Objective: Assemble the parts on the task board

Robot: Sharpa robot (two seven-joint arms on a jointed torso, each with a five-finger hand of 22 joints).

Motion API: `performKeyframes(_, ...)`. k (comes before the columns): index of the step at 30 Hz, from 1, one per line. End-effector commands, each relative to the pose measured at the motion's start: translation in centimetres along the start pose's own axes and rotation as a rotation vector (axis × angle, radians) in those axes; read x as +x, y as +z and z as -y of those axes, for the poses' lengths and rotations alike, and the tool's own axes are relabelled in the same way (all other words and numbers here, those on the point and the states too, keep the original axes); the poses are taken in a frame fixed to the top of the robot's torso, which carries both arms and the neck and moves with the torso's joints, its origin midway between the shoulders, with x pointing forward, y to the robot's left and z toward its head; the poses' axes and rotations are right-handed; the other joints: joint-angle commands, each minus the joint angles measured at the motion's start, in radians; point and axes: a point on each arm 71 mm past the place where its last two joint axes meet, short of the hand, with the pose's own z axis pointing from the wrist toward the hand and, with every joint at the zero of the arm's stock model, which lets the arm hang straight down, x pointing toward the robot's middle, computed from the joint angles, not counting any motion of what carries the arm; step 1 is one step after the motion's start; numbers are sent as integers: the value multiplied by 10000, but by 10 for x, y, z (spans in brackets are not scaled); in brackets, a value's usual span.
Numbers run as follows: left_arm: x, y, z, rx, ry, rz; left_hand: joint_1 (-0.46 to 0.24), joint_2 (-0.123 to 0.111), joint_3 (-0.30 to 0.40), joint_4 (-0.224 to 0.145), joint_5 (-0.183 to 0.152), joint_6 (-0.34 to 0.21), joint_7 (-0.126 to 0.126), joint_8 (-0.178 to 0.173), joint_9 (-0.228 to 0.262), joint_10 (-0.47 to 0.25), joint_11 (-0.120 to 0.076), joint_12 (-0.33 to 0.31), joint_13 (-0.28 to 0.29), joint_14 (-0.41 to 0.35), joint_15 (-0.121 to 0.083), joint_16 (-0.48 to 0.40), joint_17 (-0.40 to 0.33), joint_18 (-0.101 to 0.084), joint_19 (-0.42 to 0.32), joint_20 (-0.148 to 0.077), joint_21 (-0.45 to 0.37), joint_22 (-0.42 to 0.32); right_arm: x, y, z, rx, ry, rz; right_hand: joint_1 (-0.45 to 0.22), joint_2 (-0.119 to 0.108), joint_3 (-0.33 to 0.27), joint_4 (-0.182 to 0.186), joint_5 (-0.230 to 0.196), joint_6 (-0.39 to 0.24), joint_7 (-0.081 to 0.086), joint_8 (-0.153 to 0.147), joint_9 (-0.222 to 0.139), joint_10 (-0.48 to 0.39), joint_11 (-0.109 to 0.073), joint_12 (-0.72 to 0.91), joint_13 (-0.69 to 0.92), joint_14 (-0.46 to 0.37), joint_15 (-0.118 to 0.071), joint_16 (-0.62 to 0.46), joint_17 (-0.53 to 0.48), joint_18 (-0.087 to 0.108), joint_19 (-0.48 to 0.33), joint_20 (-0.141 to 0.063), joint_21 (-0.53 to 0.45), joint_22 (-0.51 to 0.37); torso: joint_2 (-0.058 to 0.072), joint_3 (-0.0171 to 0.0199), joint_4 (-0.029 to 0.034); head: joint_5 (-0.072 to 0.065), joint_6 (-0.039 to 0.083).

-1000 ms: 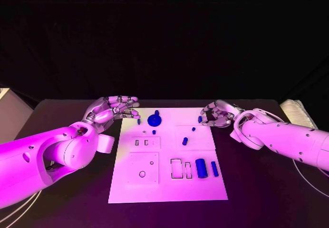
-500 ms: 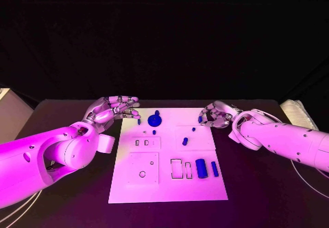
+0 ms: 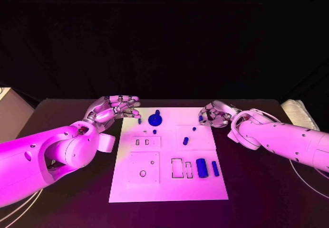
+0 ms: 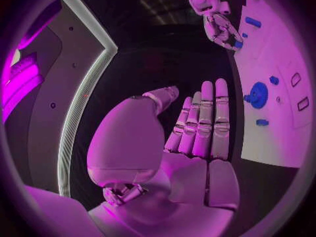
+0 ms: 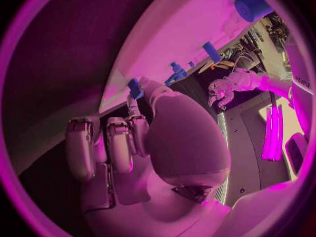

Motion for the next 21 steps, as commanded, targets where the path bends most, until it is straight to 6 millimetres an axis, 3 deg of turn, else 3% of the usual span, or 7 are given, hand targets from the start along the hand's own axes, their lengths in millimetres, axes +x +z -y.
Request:
performKeyframes(1,2,0,1,68,-46,-229,-41,22,-26,-32,-35,25,85,-66,15,-27,-1,-27,-4,-70,1,35,8,84,-98,4,35,9,1,0,0,-22,-67,-35,-12,129,136,18,60,90,-24,84,14,95,-24,69,1578,1022,-95,58,2630,-183,720,-109,36,1980,3,1,-5,11,-7)
performKeyframes(13,2,0,1,27,-50,-239,-47,23,-22,-35,-35,25,90,-70,16,-30,1,-28,-5,-76,1,42,16,84,-109,5,51,18,-1,1,-1,12,-6,239,-19,580,638,-102,-18,775,-414,820,293,319,-356,279,1763,1022,-390,58,2630,-193,742,-369,61,2022,2,8,-8,-1,14)
performKeyframes(15,2,1,0,24,-50,-241,-47,23,-22,-35,-35,25,90,-70,16,-30,1,-28,-5,-76,1,42,16,84,-109,5,51,18,-2,1,-1,1,-14,350,-20,650,755,-173,-305,781,-484,985,378,351,-420,302,1787,1022,-464,58,2630,-196,749,-445,70,2036,-2,6,-3,-2,15)
performKeyframes(21,2,1,0,17,-44,-229,-47,23,-22,-35,-35,25,90,-70,16,-30,1,-28,-5,-76,1,42,16,84,-109,5,51,18,-4,0,-5,18,33,918,-38,652,811,-204,-400,765,-503,1056,414,382,-441,333,1816,1022,-485,58,2630,-202,759,-469,86,2055,-8,8,-12,17,24)
